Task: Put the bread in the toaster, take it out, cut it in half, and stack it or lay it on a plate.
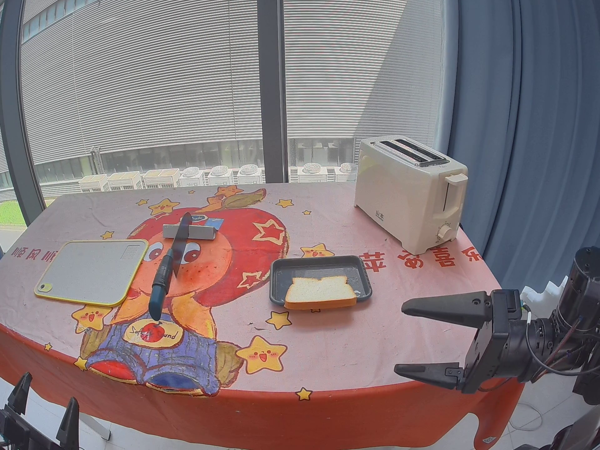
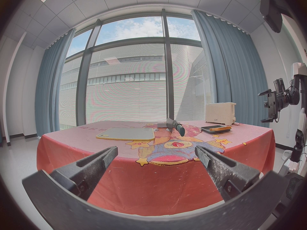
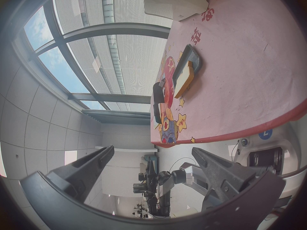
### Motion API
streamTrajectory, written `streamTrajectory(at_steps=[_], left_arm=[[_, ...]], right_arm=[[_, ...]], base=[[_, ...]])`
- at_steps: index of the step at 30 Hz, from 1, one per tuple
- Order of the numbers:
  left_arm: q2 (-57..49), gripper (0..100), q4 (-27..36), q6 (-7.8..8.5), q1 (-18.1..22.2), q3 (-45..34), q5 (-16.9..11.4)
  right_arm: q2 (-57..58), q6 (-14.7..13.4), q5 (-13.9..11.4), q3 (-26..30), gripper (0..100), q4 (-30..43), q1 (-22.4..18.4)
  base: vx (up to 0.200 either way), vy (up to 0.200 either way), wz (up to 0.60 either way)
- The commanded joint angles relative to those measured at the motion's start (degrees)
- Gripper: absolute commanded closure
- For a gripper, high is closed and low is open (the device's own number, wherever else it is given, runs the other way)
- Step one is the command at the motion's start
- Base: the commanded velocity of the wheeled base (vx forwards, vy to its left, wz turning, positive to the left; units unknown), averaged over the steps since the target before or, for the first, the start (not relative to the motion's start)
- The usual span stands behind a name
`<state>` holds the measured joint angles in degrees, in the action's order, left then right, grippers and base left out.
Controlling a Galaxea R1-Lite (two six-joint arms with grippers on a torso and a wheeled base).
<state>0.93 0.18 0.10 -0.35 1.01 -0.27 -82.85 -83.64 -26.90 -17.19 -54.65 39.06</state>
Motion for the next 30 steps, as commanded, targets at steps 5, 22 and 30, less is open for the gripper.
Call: streamTrajectory(at_steps=[5,22,30], left_arm=[[-0.9,0,0.0,-0.01,0.0,-0.9,0.0],[-0.9,0,0.0,-0.01,0.0,-0.9,0.0],[-0.9,0,0.0,-0.01,0.0,-0.9,0.0]], right_arm=[[-0.8,-0.2,0.1,1.5,0,-1.4,-0.1],[-4.7,-2.6,0.2,-2.9,0,-1.5,0.1],[-10.1,-2.5,0.2,-5.5,0,-5.1,-0.4]], base=[[0.0,0.0,0.0],[0.0,0.0,0.0],[0.0,0.0,0.0]])
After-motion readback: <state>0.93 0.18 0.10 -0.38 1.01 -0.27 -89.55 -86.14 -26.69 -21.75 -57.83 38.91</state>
